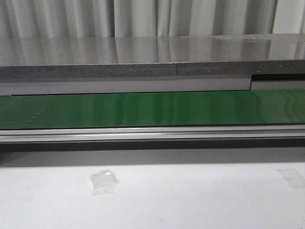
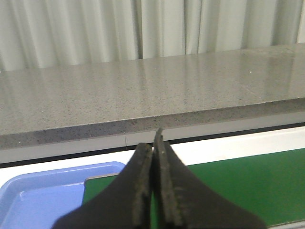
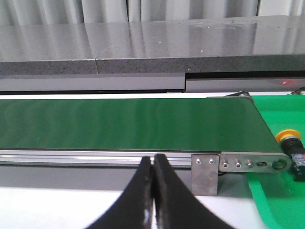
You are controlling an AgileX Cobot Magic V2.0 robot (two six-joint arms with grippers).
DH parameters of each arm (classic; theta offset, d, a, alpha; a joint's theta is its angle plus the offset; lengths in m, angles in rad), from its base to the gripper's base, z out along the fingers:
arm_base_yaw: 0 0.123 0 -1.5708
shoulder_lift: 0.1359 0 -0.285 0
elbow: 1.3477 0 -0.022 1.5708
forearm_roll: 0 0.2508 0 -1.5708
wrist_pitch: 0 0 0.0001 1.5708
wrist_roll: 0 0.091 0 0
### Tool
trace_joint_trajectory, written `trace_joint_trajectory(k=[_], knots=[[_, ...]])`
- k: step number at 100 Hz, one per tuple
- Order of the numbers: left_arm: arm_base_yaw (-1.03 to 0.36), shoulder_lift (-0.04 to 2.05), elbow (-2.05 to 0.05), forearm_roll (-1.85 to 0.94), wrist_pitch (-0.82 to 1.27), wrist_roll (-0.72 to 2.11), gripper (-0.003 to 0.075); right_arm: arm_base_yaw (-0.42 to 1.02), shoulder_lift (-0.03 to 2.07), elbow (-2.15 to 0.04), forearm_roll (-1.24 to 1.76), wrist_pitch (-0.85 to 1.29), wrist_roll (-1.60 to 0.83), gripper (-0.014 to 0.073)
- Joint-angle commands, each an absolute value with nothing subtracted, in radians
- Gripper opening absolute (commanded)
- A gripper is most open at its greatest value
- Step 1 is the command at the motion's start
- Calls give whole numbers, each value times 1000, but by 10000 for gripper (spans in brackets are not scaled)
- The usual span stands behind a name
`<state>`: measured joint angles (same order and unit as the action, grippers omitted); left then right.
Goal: Move button from left to right
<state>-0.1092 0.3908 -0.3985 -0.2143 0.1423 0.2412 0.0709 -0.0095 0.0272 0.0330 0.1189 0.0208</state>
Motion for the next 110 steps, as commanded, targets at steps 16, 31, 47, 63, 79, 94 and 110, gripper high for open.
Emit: trace_joint_trajectory(k=[16,31,47,63,79,94,110], knots=[[-116,396,-428,-224,65,240,-20,74,-30,12,26,33,20,-66],[-116,396,-428,-224,65,240,-20,74,-30,12,26,33,20,-66],[-116,396,-428,-224,65,240,-20,74,-30,12,26,33,20,-66],[-116,396,-428,-224,65,240,-20,74,-30,12,26,33,20,-66],[-116,396,-428,-224,65,240,-20,74,-30,12,26,33,20,-66],[-116,396,-427,-208,65,240,-20,74,-30,12,26,33,20,-66],[-93,371,-403,-15,63,70,-20,74,-30,12,26,33,20,-66]])
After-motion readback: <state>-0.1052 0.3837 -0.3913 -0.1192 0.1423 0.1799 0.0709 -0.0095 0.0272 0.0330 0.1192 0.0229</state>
